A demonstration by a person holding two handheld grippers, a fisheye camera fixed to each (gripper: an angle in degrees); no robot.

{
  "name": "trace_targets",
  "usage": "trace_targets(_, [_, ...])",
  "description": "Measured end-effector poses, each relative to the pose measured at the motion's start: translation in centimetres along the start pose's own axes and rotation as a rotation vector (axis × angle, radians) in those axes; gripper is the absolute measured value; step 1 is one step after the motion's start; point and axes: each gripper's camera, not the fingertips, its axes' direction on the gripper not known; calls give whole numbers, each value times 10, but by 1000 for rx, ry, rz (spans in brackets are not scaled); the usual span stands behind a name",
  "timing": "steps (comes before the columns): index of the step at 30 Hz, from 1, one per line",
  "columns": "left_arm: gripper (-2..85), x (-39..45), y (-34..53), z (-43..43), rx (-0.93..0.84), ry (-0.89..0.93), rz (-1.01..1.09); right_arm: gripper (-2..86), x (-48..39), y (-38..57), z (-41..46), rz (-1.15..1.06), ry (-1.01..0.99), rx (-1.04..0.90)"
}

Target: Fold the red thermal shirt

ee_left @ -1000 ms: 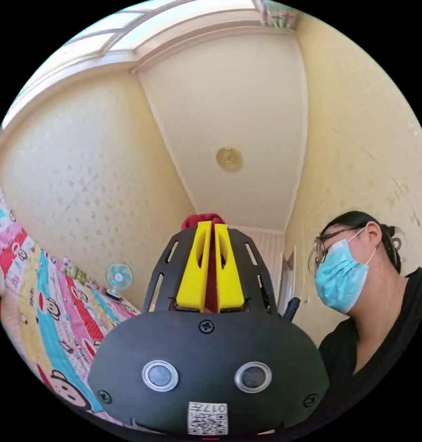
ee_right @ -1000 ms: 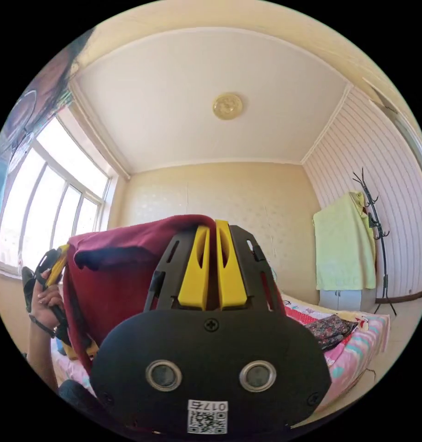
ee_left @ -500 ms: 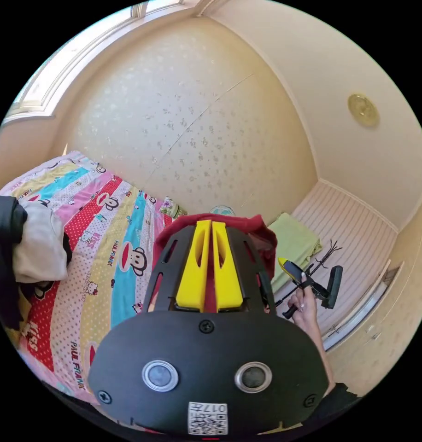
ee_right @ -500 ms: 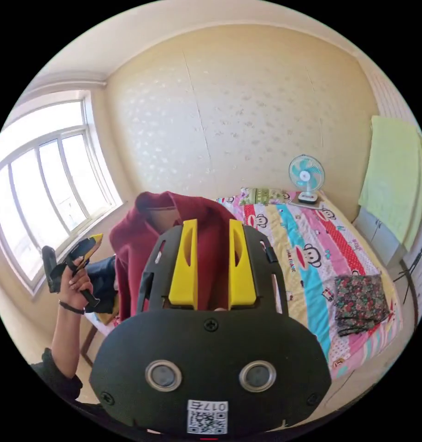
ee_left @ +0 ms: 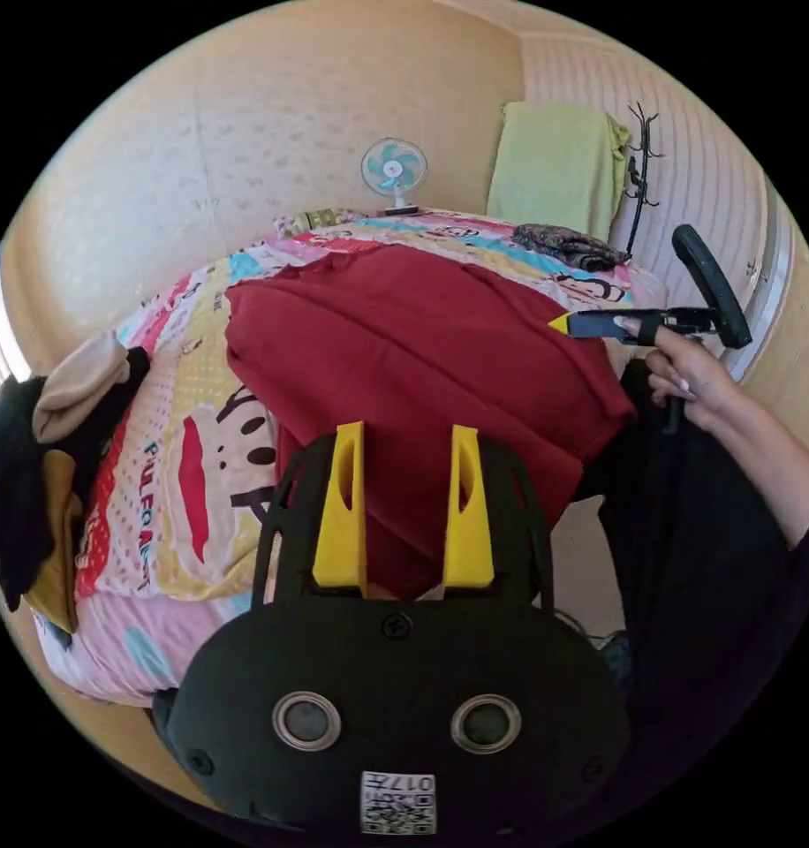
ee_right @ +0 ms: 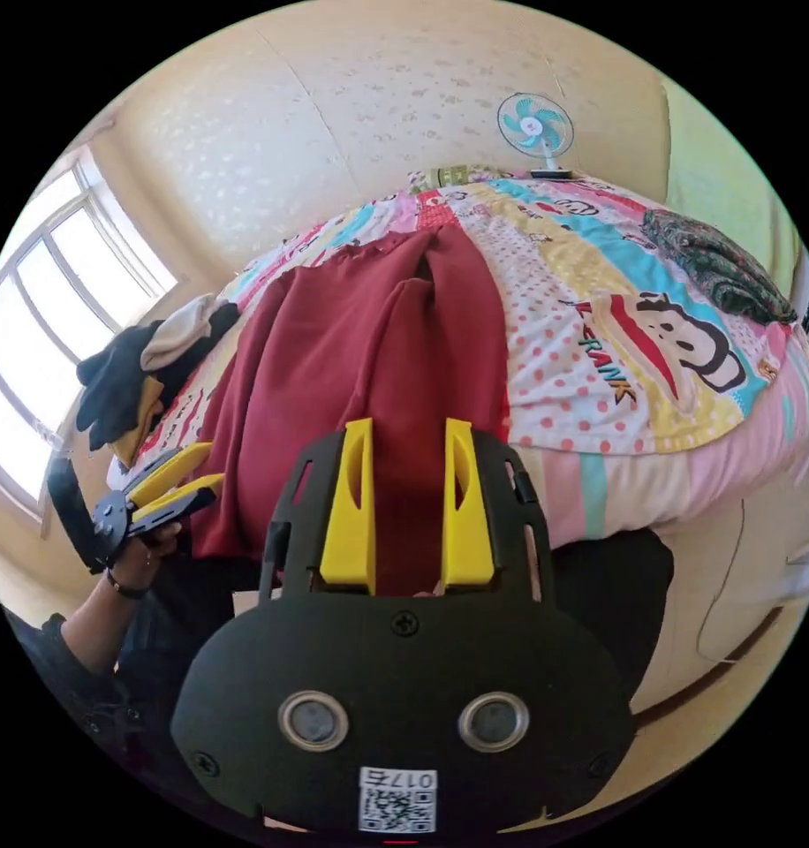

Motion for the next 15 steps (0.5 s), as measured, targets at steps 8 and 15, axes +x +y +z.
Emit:
trace_targets(8, [4,-116,39,-129,297,-403,-233,21,70,-79,-112,-98,396,42])
trace_targets(15, [9,-297,216,-244,587,-218,-1126,70,148,-71,-163,170,65,405])
